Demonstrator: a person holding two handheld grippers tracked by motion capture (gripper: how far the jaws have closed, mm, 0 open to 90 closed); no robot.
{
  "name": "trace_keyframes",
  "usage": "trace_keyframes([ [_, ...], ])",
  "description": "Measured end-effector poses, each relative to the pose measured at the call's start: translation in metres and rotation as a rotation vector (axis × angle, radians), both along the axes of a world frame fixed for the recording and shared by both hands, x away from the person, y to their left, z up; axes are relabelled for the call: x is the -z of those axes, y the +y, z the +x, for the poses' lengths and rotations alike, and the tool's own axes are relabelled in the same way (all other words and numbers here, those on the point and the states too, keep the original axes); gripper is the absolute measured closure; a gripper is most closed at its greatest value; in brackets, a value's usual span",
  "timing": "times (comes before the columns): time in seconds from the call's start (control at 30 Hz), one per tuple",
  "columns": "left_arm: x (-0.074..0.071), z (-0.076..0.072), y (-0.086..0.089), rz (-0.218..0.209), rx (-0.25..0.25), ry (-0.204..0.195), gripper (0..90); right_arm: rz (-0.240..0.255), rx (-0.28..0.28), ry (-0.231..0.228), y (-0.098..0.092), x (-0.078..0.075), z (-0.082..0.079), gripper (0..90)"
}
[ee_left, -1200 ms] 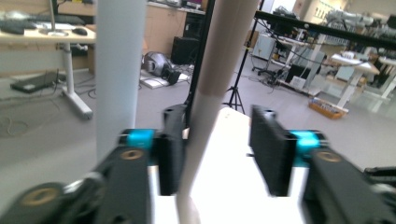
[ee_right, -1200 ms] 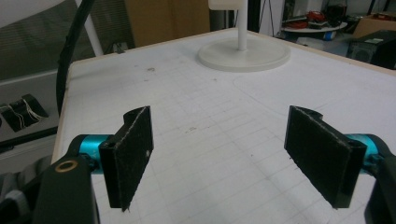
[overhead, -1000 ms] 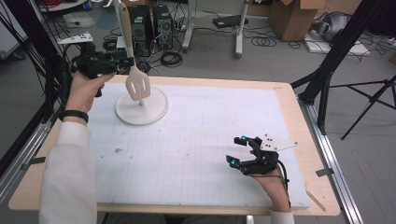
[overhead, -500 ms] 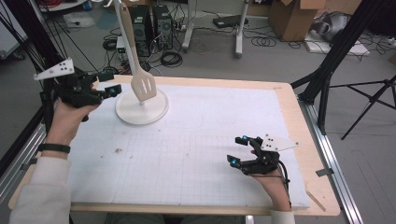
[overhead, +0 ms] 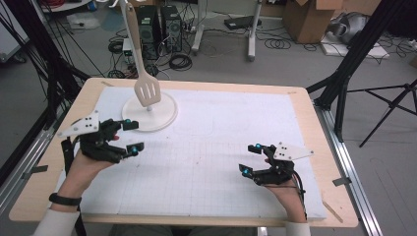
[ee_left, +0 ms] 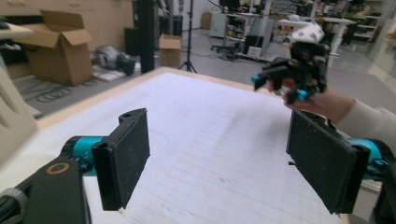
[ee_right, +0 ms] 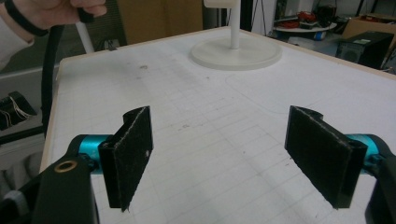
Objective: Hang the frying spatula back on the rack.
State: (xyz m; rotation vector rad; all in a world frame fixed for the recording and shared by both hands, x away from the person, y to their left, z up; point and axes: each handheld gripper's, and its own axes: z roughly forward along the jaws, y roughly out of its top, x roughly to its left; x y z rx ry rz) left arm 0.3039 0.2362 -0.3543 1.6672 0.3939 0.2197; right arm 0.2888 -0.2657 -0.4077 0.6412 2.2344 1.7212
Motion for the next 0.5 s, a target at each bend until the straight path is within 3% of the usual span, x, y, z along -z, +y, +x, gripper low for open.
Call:
trace_keyframes([
  [0.13,0.021,-0.011,-0.004,0.009,0.02,-0.002,20.9,-0.021,0.005,0.003,0.002,0.0,-0.002,21.9],
  [0.3,0.043,-0.016,-0.002,0.037,0.003,-0.005,20.6,-0.044,0.006,0.002,0.005,0.001,-0.003,20.9],
  [0.5,0.058,-0.021,0.0,0.052,-0.006,-0.009,20.6,-0.043,0.015,0.006,0.005,0.003,-0.004,20.9],
])
